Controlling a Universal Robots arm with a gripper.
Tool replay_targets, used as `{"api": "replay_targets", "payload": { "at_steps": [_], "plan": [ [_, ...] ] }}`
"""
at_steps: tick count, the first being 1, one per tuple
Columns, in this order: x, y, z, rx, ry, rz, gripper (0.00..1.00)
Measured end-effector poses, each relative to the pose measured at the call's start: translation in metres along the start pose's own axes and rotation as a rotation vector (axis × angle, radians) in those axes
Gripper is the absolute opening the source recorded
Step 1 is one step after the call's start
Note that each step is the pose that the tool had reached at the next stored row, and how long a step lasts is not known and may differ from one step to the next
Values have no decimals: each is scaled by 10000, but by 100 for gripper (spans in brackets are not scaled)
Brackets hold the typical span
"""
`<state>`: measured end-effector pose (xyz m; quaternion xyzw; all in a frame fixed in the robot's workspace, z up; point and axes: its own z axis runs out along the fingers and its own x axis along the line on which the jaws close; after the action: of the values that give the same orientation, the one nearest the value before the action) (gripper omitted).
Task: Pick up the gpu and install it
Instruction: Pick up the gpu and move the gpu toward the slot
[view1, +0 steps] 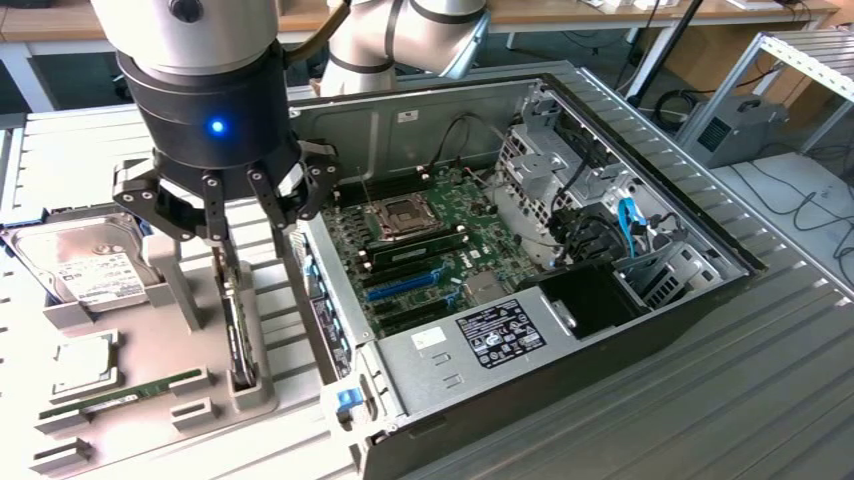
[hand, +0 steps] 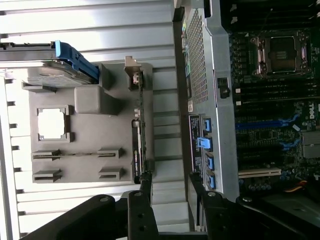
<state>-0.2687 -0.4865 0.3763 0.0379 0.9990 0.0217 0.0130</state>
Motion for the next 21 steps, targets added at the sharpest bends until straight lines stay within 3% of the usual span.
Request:
{"api": "replay_targets", "payload": {
  "at_steps": [21],
  "plan": [
    [145, -13, 55, -1, -1, -1, 42]
  ]
}}
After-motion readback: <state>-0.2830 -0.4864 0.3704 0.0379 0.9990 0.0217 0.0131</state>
